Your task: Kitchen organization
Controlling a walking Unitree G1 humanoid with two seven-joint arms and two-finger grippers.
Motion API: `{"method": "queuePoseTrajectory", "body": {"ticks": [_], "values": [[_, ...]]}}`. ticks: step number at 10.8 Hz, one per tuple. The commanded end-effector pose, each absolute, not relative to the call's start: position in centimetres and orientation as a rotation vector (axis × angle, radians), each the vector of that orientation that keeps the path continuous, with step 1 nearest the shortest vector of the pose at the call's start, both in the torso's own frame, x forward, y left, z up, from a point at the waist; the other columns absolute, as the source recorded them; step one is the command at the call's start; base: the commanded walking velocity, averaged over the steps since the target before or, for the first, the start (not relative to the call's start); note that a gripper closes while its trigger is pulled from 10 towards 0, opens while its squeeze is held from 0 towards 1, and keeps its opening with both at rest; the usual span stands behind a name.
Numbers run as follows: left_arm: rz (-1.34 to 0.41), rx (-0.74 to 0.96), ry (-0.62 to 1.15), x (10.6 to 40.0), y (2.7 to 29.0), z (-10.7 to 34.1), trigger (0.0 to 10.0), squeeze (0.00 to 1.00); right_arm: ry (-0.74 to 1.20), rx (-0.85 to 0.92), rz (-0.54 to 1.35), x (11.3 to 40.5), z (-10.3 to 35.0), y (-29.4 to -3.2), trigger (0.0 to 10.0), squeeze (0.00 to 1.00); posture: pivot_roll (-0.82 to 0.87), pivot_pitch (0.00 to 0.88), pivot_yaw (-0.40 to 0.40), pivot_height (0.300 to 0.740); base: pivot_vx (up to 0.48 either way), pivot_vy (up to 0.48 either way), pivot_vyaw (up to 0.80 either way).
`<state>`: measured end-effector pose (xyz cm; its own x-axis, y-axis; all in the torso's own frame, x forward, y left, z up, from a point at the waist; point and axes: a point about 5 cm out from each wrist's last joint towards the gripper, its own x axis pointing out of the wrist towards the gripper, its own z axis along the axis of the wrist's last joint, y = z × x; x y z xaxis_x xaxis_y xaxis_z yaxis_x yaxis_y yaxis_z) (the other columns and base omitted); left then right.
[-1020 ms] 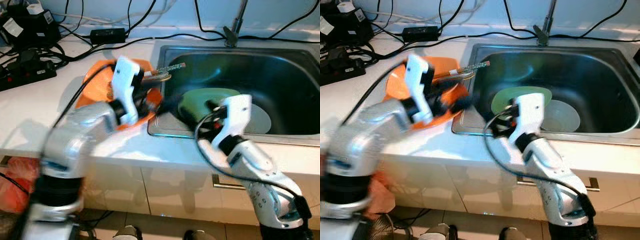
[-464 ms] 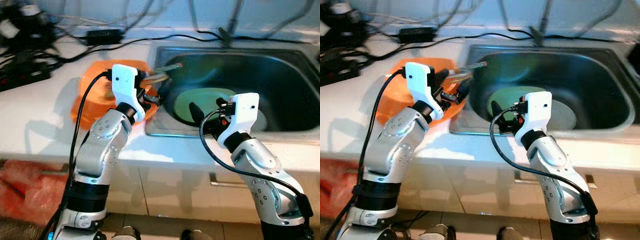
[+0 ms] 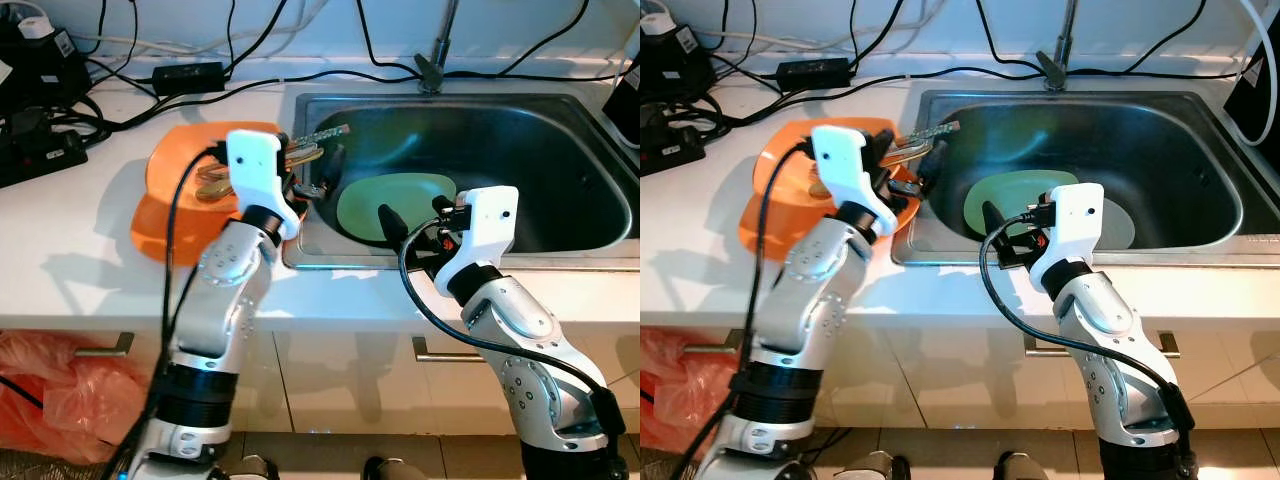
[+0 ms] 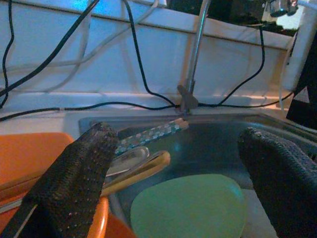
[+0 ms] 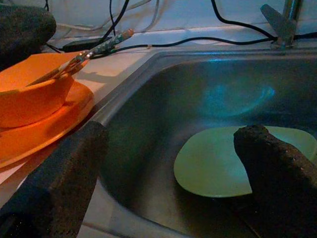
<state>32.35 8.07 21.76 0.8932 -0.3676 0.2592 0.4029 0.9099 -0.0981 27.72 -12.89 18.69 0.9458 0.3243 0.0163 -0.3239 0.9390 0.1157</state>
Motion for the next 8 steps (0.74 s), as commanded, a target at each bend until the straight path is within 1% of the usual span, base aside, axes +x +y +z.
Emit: {"method": "queuePoseTrajectory", "body": {"ticks": [1,3,8], "values": [[-0.386,-0.147,-0.233,32.42,8.2,21.47,10.0,0.0,-0.002,0.113,0.33,27.45,18.81,-12.92,10.0,0.0,-0.03,0.089,0.036,0.74,0.0,0.0,0.0],[-0.374,-0.16,-0.221,32.7,8.38,21.26,10.0,0.0,-0.002,0.111,0.327,27.43,18.84,-13.0,10.0,0.0,-0.04,0.091,0.035,0.74,0.0,0.0,0.0],[-0.37,-0.161,-0.207,32.8,8.58,20.95,10.0,0.0,0.0,0.11,0.326,27.33,18.79,-12.95,10.0,0.0,-0.04,0.094,0.035,0.74,0.0,-0.301,0.0]]}}
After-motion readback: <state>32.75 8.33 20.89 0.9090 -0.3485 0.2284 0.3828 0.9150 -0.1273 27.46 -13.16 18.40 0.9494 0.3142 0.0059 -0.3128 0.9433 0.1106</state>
